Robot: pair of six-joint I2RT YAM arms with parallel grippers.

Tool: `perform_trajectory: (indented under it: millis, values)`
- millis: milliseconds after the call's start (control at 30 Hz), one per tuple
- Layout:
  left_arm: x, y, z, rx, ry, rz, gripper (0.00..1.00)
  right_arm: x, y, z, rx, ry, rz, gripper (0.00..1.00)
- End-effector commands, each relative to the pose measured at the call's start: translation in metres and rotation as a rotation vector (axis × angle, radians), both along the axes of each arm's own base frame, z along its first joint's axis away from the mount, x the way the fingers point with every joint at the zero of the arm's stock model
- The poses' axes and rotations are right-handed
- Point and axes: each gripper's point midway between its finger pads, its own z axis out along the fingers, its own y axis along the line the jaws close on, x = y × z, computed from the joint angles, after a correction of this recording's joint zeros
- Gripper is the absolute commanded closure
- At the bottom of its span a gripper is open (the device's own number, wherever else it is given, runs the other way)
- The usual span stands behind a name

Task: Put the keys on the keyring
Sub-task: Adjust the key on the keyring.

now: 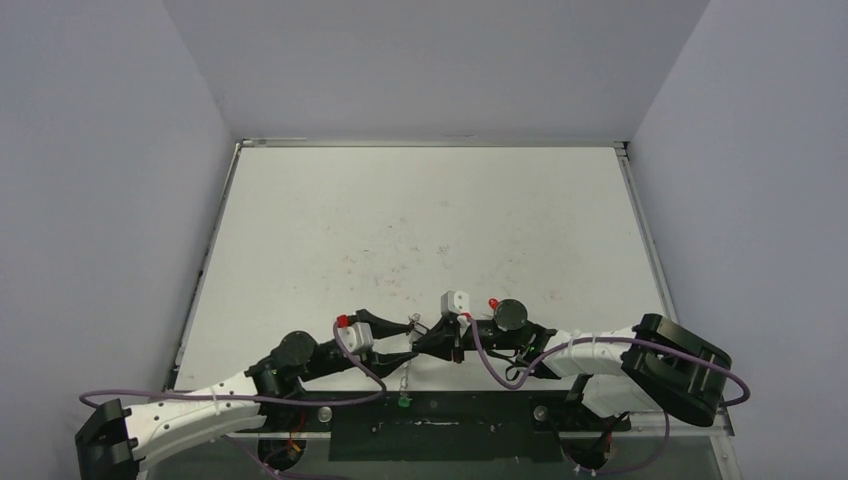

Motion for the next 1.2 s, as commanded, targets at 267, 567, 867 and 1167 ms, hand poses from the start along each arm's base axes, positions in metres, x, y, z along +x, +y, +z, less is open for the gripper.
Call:
perform_trajectory:
  millis: [267, 567, 867, 1167]
  values:
    - [0.0, 0.018, 0.016, 0.023, -0.028, 0.049, 0.69, 0.005, 0.001, 0.024, 0.064, -0.096, -0.009, 1.0]
    - [-0.003, 0.001, -0.004, 0.1, -0.045, -0.026, 0.64, 0.003, 0.002, 0.029, 0.071, -0.105, -0.001, 1.0]
    - [0.01, -0.009, -0.003, 0.09, -0.073, 0.016, 0.72, 0.001, 0.001, 0.029, 0.064, -0.109, 0.003, 1.0]
    - [0.009, -0.006, 0.003, 0.057, -0.075, 0.02, 0.92, 0.0, 0.004, 0.027, 0.054, -0.109, 0.011, 1.0]
